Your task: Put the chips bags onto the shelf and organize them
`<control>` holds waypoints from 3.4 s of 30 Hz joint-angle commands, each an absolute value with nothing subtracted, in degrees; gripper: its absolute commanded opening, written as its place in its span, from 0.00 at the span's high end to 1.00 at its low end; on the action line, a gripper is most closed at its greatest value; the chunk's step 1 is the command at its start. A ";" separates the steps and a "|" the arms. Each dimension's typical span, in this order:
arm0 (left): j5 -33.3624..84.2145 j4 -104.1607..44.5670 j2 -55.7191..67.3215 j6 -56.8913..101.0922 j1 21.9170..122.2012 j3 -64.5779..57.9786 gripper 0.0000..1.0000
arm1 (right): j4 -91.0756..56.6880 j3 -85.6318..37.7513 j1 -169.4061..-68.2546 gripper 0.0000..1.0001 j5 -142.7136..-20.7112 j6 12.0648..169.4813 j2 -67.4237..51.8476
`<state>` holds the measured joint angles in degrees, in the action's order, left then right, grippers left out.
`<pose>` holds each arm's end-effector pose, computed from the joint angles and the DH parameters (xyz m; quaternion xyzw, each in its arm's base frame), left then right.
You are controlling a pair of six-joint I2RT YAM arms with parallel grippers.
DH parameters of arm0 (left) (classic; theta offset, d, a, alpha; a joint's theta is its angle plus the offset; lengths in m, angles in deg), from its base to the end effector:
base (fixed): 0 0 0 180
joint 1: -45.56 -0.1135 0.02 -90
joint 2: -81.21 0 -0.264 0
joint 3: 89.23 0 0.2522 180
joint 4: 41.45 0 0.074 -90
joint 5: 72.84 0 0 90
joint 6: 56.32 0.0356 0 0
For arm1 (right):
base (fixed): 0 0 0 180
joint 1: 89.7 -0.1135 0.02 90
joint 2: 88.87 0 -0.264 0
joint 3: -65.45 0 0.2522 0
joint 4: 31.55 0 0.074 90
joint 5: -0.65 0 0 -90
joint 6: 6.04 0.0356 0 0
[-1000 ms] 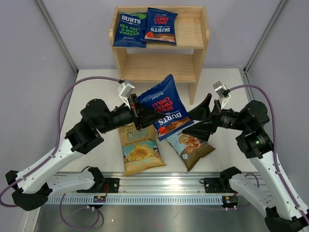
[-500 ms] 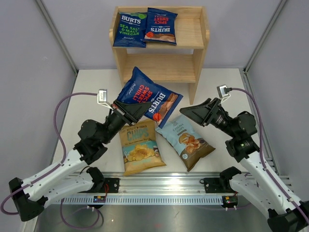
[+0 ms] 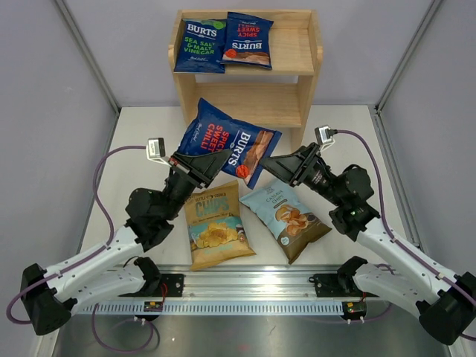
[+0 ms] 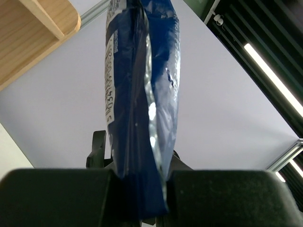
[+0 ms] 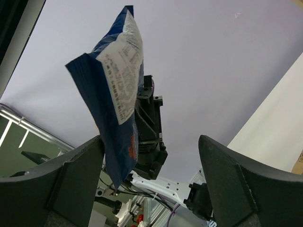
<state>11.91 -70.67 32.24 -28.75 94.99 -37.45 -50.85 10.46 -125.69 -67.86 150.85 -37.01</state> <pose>0.1269 -0.1433 0.3831 -0.0946 0.4764 -0.7114 0.5079 0.1605 0.1327 0.3758 -0.0038 0.5679 0.7031 0.4279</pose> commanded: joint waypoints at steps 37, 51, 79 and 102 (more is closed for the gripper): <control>-3.38 -33.00 42.61 -21.62 94.43 -32.06 0.01 | -35.38 -0.68 -128.20 0.87 -76.77 142.32 -38.41; -8.94 18.69 42.46 1.68 94.43 -6.41 0.01 | -29.30 -20.36 -120.91 0.89 -92.07 151.37 -26.74; -10.88 18.29 54.65 14.00 94.43 -23.25 0.01 | -29.30 -51.04 -118.18 0.89 -122.22 159.80 8.68; -8.59 17.92 56.86 13.20 94.43 -25.46 0.01 | -23.33 -52.90 -116.51 0.88 -126.18 164.02 11.06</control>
<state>-8.97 20.62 56.13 13.58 94.60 -25.36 -25.23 -50.65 -117.71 -123.35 163.09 11.40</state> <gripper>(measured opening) 0.988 0.317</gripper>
